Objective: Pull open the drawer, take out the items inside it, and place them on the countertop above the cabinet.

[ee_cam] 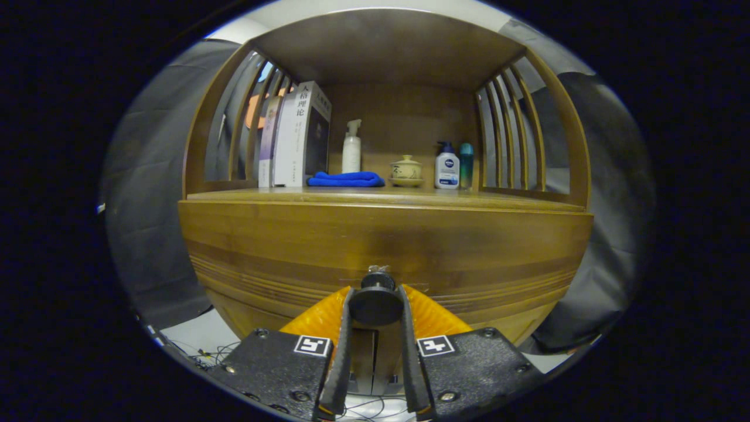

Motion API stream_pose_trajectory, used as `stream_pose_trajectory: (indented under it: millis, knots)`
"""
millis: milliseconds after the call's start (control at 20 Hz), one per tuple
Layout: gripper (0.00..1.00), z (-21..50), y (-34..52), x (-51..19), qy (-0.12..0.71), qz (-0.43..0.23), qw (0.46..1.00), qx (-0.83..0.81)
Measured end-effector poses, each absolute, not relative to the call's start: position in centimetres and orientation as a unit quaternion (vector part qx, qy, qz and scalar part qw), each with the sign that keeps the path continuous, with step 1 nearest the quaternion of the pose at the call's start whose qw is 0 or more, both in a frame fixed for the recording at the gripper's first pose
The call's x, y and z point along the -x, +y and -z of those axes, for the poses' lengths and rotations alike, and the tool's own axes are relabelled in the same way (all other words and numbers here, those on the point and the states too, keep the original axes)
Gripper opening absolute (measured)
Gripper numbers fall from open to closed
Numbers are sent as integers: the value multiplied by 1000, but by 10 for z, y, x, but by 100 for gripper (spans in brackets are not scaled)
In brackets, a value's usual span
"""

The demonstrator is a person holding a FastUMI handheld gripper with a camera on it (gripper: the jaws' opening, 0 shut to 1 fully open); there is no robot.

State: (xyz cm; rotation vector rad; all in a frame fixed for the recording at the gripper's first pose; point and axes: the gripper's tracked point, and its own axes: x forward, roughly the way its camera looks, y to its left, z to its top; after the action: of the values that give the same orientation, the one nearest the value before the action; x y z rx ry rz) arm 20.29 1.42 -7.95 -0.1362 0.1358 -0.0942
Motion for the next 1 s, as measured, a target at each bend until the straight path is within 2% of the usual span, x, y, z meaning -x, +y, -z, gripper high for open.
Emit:
stream_pose_trajectory:
  millis: [350,1000]
  knots:
    - [38,81,15,-193,63,50,995,62]
    - [36,87,18,-123,54,46,996,50]
